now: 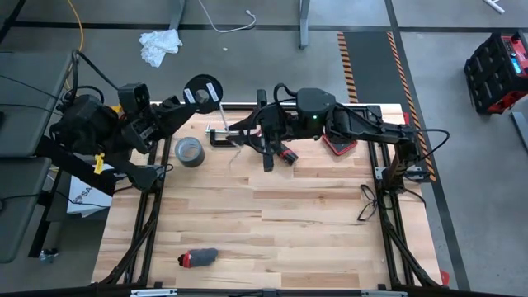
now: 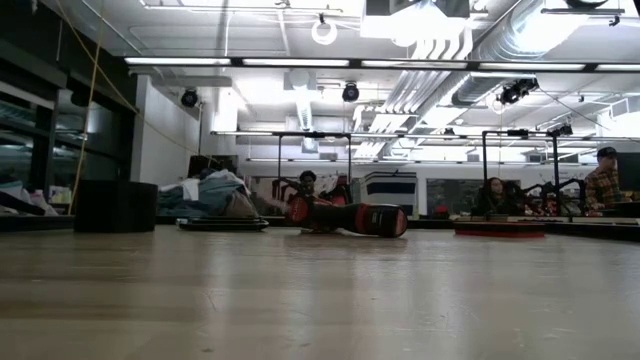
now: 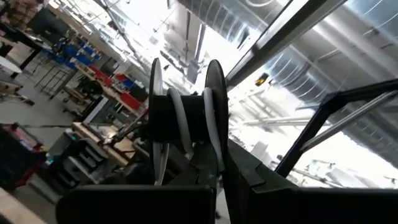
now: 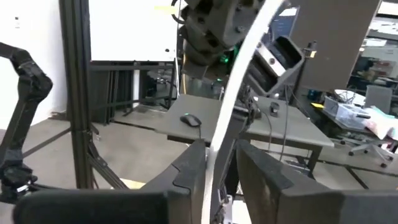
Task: Coil cords
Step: Coil the white cable wire into the black spool
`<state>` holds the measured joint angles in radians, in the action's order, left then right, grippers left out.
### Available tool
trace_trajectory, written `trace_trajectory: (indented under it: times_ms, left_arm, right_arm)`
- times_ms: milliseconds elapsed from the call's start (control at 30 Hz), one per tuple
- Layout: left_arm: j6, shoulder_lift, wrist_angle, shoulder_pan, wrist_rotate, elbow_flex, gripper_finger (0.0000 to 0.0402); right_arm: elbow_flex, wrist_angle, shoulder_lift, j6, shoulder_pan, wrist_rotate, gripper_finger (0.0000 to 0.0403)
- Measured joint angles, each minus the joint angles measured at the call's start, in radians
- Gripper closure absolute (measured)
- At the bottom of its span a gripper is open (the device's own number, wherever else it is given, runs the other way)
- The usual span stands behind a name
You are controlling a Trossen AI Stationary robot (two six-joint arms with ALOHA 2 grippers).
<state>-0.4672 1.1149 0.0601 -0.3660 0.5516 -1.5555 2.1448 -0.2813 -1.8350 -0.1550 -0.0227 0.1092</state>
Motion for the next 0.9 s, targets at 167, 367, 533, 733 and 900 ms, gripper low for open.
trace_trajectory:
  times_ms: [167,367,533,733,900]
  left_arm:
    - [0.022,0.0,0.047,0.0,-0.009,0.0,0.0401]
    - [0.05,-0.001,0.084,0.0,-0.02,0.0,0.0401]
    - [0.053,-0.002,0.078,-0.001,-0.023,0.0,0.0401]
    - [0.077,-0.037,0.066,-0.004,-0.019,0.0,0.0401]
    - [0.096,-0.051,0.058,-0.021,0.01,0.0,0.0401]
  right_arm:
    - [0.0,-0.006,0.0,0.017,0.0,-0.002,0.0316]
    - [0.0,-0.037,0.0,0.024,0.0,-0.018,0.0316]
    - [0.0,-0.049,0.0,0.02,0.0,-0.056,0.0316]
    - [0.0,-0.081,0.002,0.02,0.0,-0.056,0.0316]
    - [0.0,-0.077,0.002,0.027,0.0,-0.053,0.0316]
